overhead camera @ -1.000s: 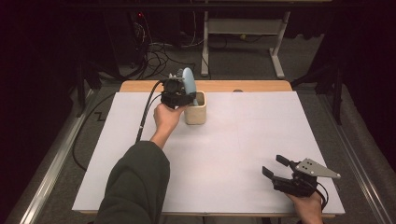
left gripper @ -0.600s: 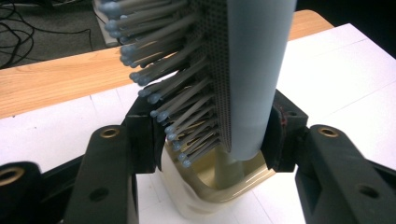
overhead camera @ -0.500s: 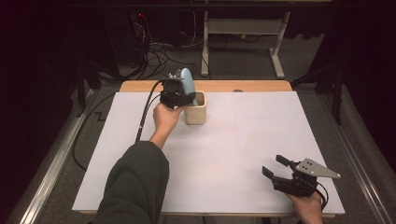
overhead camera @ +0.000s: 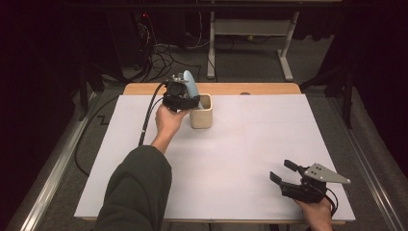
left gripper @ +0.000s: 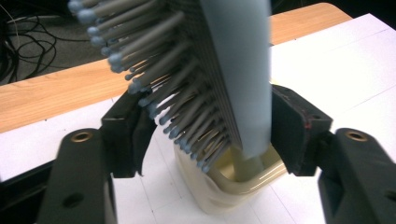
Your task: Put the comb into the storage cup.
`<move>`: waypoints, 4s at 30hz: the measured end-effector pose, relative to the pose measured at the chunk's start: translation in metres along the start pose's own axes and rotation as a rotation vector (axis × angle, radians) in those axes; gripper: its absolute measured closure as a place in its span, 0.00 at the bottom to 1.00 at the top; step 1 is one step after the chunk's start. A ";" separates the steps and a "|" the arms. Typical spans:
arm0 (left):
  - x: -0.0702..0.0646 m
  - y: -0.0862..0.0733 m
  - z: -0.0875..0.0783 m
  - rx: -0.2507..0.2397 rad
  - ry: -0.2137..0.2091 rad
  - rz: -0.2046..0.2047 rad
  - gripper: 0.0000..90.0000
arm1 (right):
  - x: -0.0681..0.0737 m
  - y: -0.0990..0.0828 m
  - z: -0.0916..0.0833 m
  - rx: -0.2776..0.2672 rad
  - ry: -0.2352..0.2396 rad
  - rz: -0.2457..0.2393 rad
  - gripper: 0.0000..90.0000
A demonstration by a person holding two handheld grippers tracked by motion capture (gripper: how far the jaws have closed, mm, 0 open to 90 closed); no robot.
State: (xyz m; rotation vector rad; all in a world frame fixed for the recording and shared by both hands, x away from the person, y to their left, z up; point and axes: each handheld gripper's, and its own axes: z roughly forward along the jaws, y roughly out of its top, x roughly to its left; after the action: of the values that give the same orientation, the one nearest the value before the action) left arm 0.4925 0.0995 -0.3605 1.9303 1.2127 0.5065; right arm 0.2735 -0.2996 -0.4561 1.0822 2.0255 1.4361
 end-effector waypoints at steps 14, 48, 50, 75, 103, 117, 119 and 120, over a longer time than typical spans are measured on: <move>0.005 -0.004 -0.008 -0.006 -0.007 0.007 0.33 | 0.000 0.000 0.000 -0.003 -0.001 -0.001 0.29; 0.018 -0.017 -0.034 -0.033 -0.040 0.021 0.37 | -0.001 0.000 -0.001 -0.006 -0.007 0.006 0.29; 0.019 -0.018 -0.035 -0.033 -0.041 0.020 0.37 | -0.001 0.000 -0.001 -0.007 -0.008 0.006 0.29; 0.028 -0.025 -0.055 -0.053 -0.051 0.019 0.37 | -0.001 0.000 -0.002 -0.010 -0.010 0.005 0.29; 0.042 -0.040 -0.074 -0.064 -0.053 0.005 0.36 | -0.002 0.000 -0.002 -0.009 -0.016 0.009 0.29; 0.050 -0.049 -0.088 -0.077 -0.048 -0.005 0.35 | -0.002 0.000 -0.003 -0.014 -0.023 0.013 0.29; 0.051 -0.050 -0.090 -0.080 -0.046 -0.005 0.35 | -0.002 0.000 -0.003 -0.014 -0.023 0.013 0.29; 0.051 -0.051 -0.090 -0.083 -0.047 -0.006 0.35 | -0.002 0.000 -0.003 -0.014 -0.022 0.014 0.29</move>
State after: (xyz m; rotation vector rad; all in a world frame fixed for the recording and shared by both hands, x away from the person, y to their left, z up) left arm 0.4259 0.1936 -0.3490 1.8577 1.1490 0.4980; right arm 0.2724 -0.3027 -0.4551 1.1042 1.9937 1.4365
